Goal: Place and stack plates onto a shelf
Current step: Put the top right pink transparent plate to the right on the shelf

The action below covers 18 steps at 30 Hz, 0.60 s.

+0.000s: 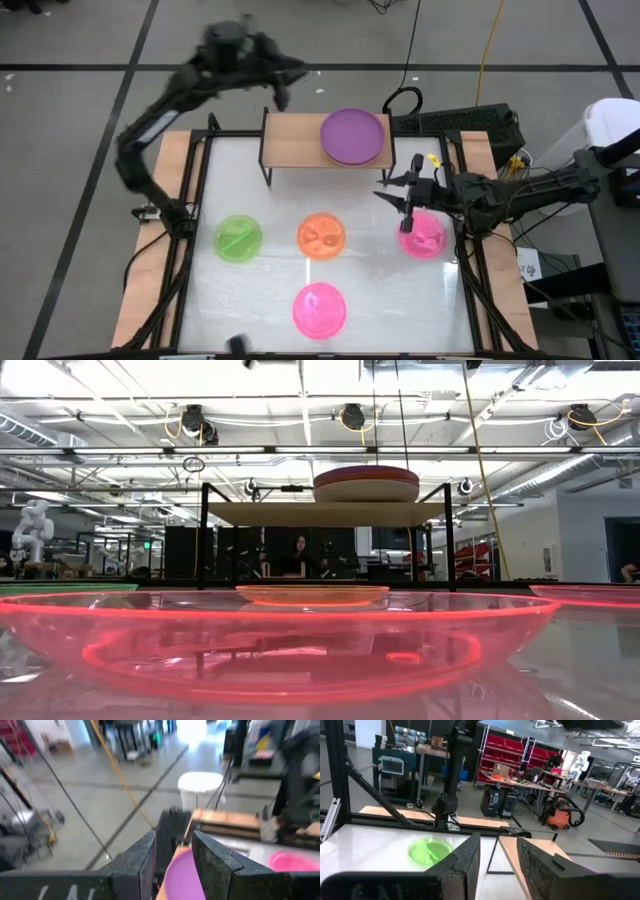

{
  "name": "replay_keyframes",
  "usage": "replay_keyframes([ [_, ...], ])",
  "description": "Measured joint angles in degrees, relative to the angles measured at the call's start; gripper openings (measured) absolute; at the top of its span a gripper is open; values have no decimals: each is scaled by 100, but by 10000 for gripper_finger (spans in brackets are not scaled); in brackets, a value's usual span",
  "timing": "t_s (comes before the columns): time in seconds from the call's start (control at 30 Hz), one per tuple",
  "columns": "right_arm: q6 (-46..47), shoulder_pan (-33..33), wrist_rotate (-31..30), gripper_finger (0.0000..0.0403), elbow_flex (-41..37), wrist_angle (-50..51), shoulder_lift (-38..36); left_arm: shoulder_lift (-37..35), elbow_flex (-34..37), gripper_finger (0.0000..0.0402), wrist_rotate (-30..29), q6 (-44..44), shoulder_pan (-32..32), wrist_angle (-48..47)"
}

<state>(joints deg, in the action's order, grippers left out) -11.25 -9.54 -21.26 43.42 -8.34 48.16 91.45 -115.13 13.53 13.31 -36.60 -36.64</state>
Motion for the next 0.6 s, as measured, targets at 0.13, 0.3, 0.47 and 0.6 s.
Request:
replay_keyframes([
  [0.13, 15, -3, -196, 114, 426, 775, 71, -894, 419, 133, 148, 7, 37, -94],
  [0.3, 116, -37, -484, 114, 872, 1721, 288, -2096, 1961, 133, 156, -51, 255, 669],
  [0.47, 691, -33, -578, 114, 1276, 3118, 638, -3331, 3931, 133, 157, -464, 560, 1898],
  [0.6, 1145, -33, -570, 114, 1485, 4005, 1025, -4159, 5513, 133, 162, -764, 941, 3056],
])
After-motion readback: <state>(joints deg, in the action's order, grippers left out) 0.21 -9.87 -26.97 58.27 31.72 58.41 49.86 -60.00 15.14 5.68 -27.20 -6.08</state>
